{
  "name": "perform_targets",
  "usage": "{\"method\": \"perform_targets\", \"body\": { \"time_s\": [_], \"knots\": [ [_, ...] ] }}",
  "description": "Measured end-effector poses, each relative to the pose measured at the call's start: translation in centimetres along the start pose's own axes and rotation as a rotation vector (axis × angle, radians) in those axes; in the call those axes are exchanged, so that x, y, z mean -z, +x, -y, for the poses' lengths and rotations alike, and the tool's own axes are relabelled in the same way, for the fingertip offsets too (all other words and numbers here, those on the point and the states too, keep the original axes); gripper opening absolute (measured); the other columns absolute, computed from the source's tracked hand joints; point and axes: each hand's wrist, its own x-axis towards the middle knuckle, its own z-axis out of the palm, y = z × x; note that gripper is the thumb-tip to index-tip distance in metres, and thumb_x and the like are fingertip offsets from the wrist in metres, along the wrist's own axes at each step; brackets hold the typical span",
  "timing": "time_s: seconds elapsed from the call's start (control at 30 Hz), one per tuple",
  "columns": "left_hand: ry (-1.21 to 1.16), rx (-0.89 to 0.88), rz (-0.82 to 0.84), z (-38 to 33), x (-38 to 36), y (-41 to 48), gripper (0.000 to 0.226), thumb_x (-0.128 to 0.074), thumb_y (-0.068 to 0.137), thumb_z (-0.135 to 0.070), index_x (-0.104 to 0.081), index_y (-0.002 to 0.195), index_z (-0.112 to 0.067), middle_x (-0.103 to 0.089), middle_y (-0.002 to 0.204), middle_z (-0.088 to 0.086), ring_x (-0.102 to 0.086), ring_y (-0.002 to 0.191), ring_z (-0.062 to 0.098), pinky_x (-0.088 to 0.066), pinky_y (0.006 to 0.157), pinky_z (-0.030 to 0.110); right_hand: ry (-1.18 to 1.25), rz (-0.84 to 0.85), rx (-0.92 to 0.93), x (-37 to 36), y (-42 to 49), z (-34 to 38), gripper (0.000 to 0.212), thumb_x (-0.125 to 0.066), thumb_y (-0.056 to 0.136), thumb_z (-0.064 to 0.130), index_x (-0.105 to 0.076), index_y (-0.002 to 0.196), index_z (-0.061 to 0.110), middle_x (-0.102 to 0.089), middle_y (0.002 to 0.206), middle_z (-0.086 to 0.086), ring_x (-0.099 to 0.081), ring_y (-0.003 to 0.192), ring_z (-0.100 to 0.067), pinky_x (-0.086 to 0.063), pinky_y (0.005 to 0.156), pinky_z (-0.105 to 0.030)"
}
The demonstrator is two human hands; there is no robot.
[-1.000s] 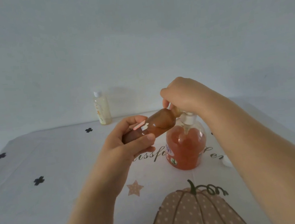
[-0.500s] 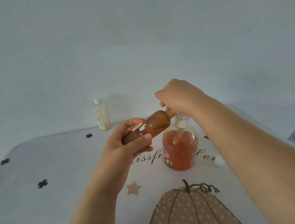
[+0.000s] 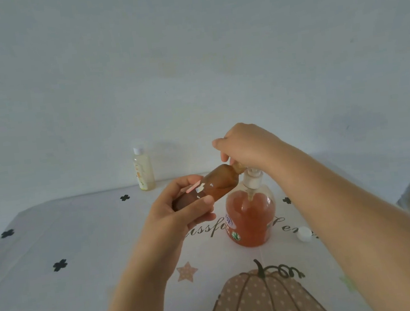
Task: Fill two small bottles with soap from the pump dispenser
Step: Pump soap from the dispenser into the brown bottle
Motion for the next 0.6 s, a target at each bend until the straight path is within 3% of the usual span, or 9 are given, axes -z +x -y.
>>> {"method": "perform_targets", "body": {
  "time_s": [0.27,0.6],
  "knots": [
    [0.024,-0.008,0.009,0.2,0.4,0.2,0.033,-0.076,0.065,-0.007,-0.072,0.096,-0.015,-0.069,0.087,0.006,-0.065,0.071,0.023,-0.056,0.073,0.029,0.039,0.052,-0.001,-0.6,0.3,-0.7,0.030,-0.055,0.093,0.037,-0.075,0.086,0.016,-0.077,0.079,0.001,-0.074,0.085,-0.024,-0.054,0.086,-0.036],
    [0.037,-0.004,0.000,0.5,0.6,0.4,0.033,-0.075,0.065,-0.005,-0.072,0.096,-0.016,-0.067,0.086,0.008,-0.064,0.073,0.023,-0.055,0.071,0.028,0.118,0.058,0.008,-1.1,1.0,-1.4,0.030,-0.058,0.093,0.041,-0.074,0.082,0.017,-0.074,0.078,0.004,-0.071,0.078,-0.022,-0.052,0.077,-0.031]
  ]
}}
